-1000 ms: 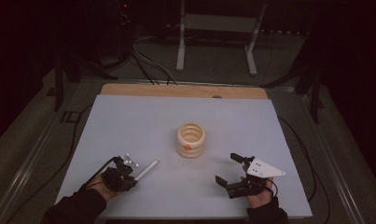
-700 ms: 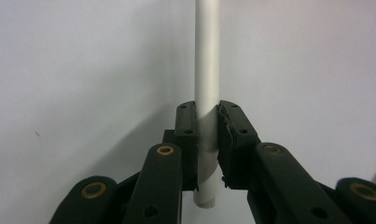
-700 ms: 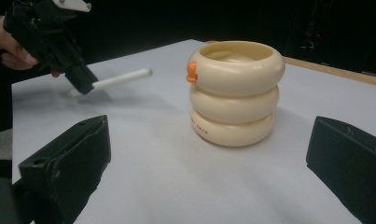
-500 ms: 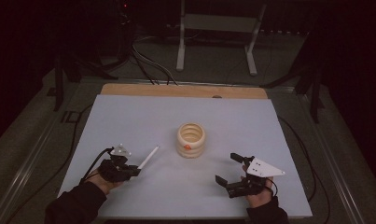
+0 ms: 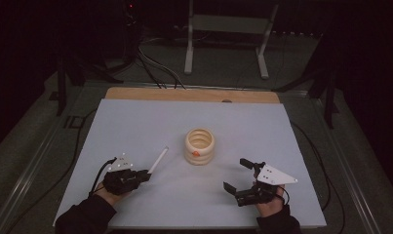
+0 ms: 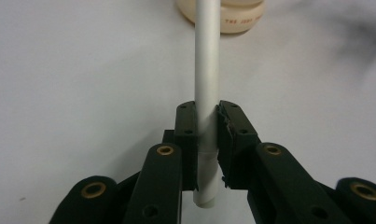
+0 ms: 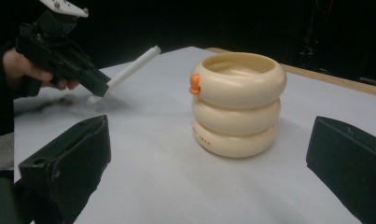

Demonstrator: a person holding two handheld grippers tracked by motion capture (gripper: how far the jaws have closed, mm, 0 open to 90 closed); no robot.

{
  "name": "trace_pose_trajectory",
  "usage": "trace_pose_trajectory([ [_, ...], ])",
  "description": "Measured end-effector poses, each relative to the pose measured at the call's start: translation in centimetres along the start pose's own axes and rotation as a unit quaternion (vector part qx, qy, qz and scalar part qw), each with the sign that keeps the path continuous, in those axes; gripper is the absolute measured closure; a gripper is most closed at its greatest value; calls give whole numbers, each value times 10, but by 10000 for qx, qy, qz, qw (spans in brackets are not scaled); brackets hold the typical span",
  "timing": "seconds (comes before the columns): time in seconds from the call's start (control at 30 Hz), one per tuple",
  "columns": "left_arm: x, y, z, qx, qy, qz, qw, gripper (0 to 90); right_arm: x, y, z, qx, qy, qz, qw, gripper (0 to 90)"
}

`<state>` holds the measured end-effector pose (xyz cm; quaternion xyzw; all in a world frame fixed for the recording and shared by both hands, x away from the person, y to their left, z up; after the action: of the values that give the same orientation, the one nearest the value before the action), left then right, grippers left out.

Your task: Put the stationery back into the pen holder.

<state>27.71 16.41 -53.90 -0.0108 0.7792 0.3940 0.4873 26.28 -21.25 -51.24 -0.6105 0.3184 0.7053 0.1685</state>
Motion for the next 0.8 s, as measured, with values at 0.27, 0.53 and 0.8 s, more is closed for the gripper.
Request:
trace_pose_trajectory([
  [0.27,-3,4,-2,63,-178,-466,9987,800,-16,-9,7,-117,-124,-28,9999,0],
  [0.53,-6,8,-6,177,-266,-788,9964,799,-44,-28,21,-405,-23,-156,9991,0],
  [0.8,-9,12,-12,237,-421,-969,9941,799,-68,-50,27,-609,-216,-63,9979,0],
])
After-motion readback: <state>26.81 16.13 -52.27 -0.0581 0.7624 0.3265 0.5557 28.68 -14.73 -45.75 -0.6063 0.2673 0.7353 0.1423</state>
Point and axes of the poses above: each handheld gripper's, and its own axes: y roughly backward along the jaws, x roughly out of its underside, z roughly to its left, the point moved 4 cm from there along -y, roughly forward along the jaws, and after that the axes turned 4 degrees about x, right-handed, at the moved point
